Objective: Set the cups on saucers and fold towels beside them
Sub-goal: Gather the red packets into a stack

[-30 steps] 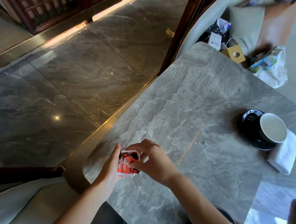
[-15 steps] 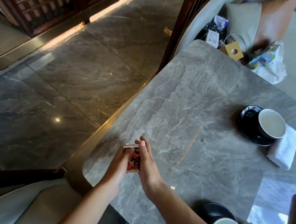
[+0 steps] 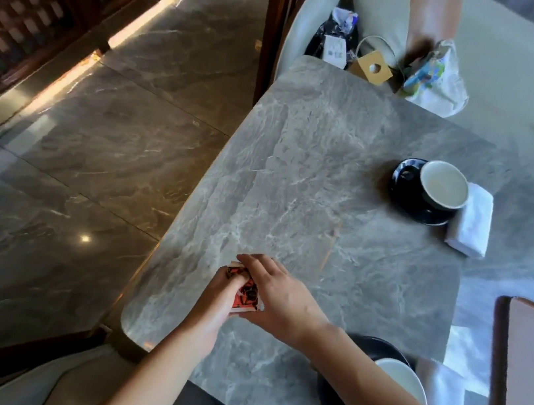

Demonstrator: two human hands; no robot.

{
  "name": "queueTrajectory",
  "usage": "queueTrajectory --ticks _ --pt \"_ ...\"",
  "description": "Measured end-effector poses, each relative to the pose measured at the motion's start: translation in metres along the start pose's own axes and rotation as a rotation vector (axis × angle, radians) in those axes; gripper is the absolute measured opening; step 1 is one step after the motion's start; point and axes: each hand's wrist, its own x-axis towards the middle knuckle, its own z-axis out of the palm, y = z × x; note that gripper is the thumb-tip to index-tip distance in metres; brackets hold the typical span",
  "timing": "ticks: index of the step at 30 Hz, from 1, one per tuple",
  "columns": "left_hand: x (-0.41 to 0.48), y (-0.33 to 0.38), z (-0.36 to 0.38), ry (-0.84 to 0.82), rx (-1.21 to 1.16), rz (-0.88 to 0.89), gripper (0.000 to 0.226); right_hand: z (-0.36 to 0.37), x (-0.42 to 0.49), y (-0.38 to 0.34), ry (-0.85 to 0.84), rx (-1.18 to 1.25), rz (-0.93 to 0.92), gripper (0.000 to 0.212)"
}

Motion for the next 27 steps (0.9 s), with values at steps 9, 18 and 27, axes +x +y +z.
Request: queueTrajectory --ticks 9,18,27 --pt "-0.008 0.0 0.061 -0.132 0.229 -0.059 0.027 -0.019 -0.05 0.041 0.093 0.123 0.149 0.07" --pt "-0.033 -0.02 0.178 -0.216 0.17 -0.025 0.02 -0.06 -0.149 0.105 0.212 0.434 0.261 0.089" --pt "-0.034 -0.063 0.308 -0.281 0.33 0.015 0.013 -0.092 -0.238 0.185 0.497 1.177 0.829 0.017"
